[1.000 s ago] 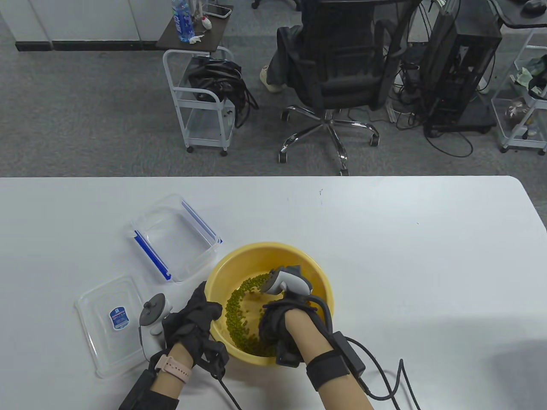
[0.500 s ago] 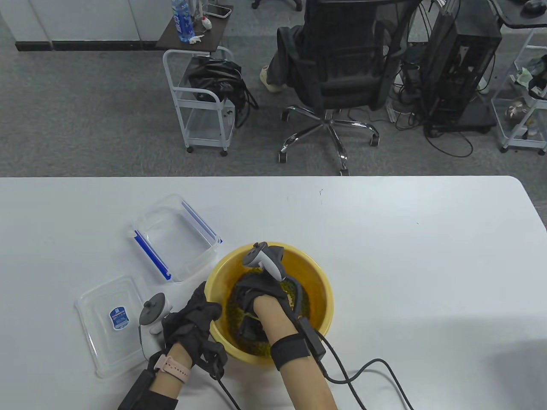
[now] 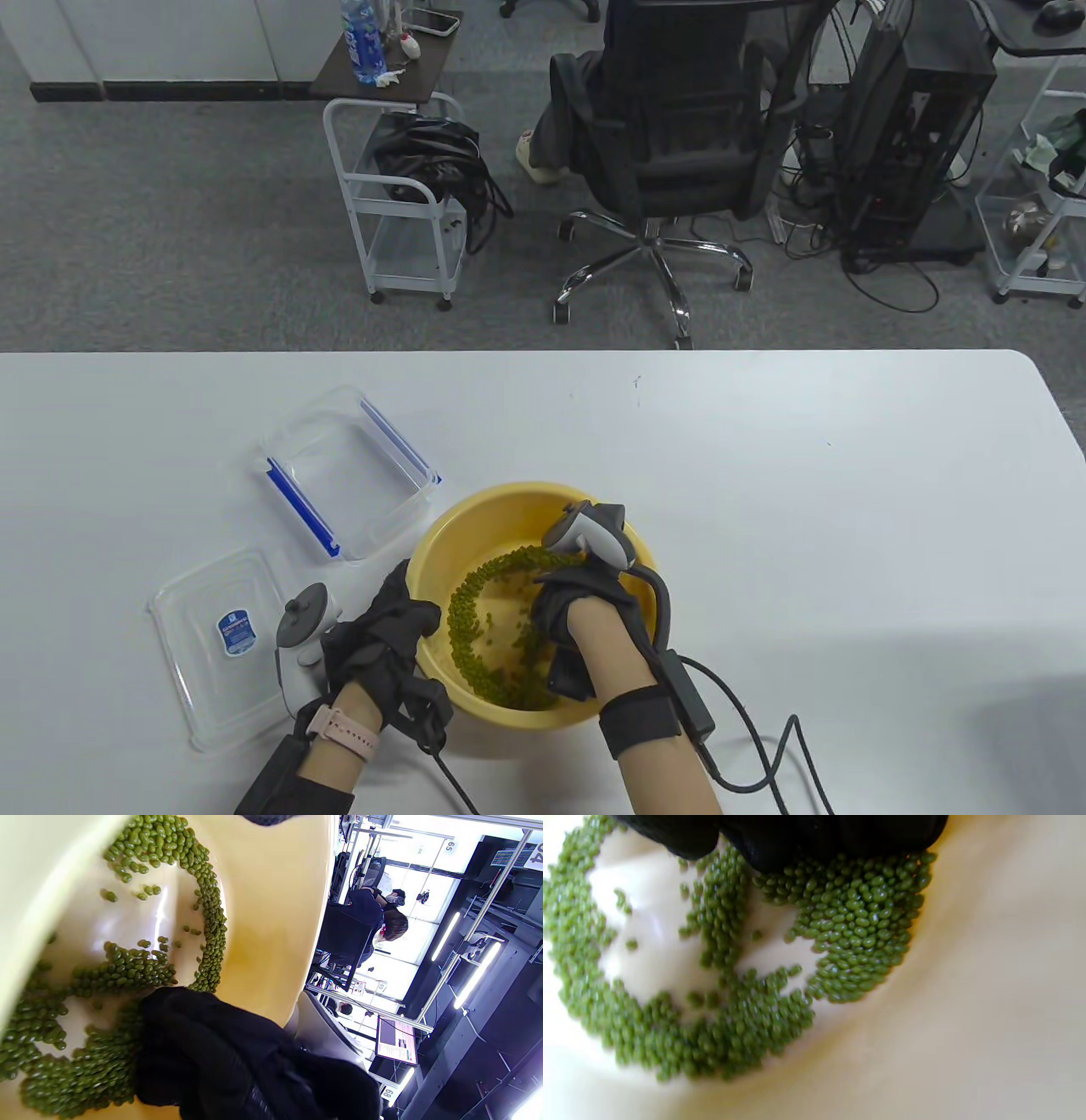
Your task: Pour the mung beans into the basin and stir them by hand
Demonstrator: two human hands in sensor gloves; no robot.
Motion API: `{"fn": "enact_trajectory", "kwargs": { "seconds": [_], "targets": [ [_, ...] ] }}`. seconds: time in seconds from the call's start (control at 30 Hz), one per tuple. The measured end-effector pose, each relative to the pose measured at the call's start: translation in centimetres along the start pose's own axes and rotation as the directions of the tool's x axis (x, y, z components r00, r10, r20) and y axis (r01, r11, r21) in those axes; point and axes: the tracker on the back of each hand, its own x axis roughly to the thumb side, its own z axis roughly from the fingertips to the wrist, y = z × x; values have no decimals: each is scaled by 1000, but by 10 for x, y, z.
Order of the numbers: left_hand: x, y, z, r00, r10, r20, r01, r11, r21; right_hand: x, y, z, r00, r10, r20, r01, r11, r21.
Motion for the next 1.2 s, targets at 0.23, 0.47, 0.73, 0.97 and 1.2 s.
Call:
{"fn": "enact_trajectory", "kwargs": {
  "seconds": [0.23, 0.47, 0.73, 0.97, 1.2],
  "targets": [
    [0, 0, 0, 1000, 0, -1, 0, 1000, -2, 27, 46, 9, 981, 119, 155, -152, 962, 225],
    [0, 0, 0, 1000, -2, 0, 2, 1000, -9, 65, 46, 5, 965, -133, 226, 57, 947, 316],
    [0, 0, 0, 1000, -1, 3, 2, 1000, -7, 59, -6, -16, 989, -130, 70, 139, 979, -152],
    [-1, 0, 1, 1000, 5, 4, -4, 1000, -5, 19, -11, -9, 998, 1, -66, -13, 983, -182],
    [-1, 0, 0, 1000, 4, 8, -4, 1000, -1, 0, 11, 0, 1000, 26, -12, -26, 999, 33]
  ]
}}
